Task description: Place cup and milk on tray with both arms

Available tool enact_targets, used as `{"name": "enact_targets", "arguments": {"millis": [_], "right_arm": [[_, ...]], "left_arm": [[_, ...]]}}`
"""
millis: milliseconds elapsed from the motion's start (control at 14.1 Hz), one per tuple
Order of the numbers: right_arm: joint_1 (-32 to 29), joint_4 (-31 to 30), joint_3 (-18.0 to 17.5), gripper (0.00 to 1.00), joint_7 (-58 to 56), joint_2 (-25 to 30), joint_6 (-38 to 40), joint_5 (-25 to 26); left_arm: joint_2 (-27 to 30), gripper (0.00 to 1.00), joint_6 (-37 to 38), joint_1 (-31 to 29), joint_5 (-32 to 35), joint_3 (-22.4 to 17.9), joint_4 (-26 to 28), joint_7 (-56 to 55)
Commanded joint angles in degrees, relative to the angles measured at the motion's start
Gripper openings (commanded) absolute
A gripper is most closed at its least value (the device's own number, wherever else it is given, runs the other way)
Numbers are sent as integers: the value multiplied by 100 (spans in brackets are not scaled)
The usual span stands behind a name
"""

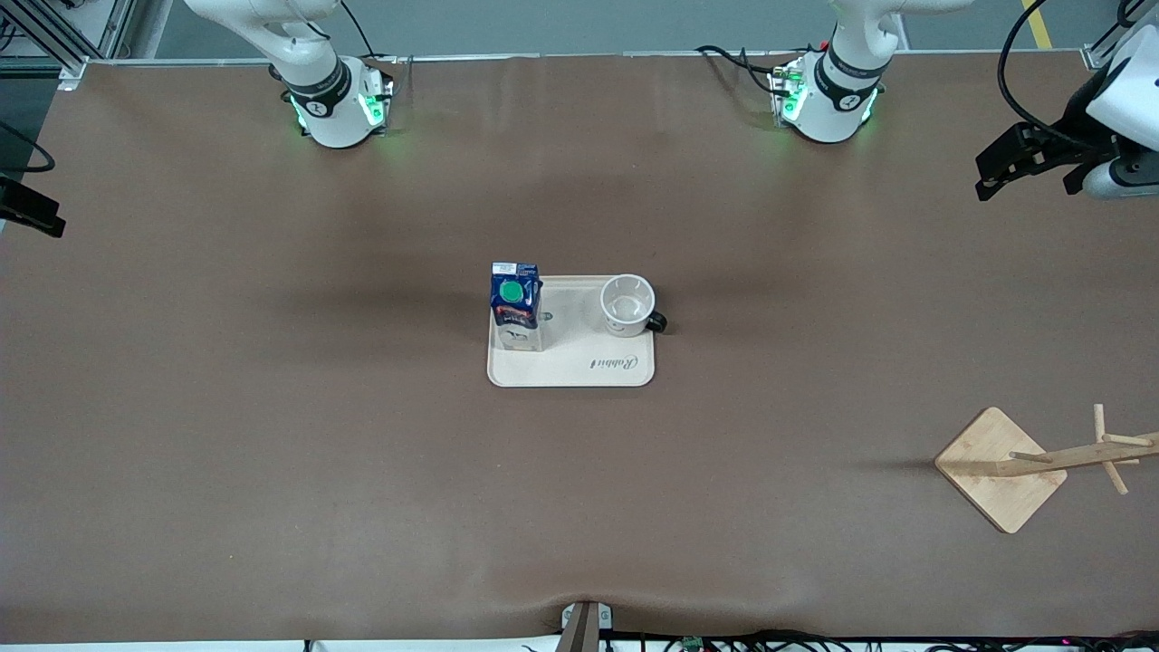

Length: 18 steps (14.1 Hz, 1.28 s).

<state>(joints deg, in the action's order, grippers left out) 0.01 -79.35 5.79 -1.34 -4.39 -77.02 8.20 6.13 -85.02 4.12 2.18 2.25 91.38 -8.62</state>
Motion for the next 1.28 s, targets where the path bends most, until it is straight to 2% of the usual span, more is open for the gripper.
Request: {"name": "enact_targets", "arguments": {"millis": [0, 638, 921, 1062, 1204], "right_arm": [[-54, 78, -43, 100, 2, 0, 309, 139], [-45, 61, -69, 100, -7, -18, 293, 147], [-80, 34, -60, 100, 2, -247, 249, 217], [-98, 25, -43, 100, 2, -282, 510, 244], [-326, 95, -86, 100, -7, -230, 1220, 165]], "left_arm": [[125, 100, -58, -87, -103, 39, 73, 89], [99, 100, -50, -87, -94, 4, 55, 97], [90, 100, -50, -104, -42, -5, 2, 97], [90, 100, -50, -131, -33, -14, -6, 89], [90, 100, -41, -183, -24, -14, -24, 97]]}}
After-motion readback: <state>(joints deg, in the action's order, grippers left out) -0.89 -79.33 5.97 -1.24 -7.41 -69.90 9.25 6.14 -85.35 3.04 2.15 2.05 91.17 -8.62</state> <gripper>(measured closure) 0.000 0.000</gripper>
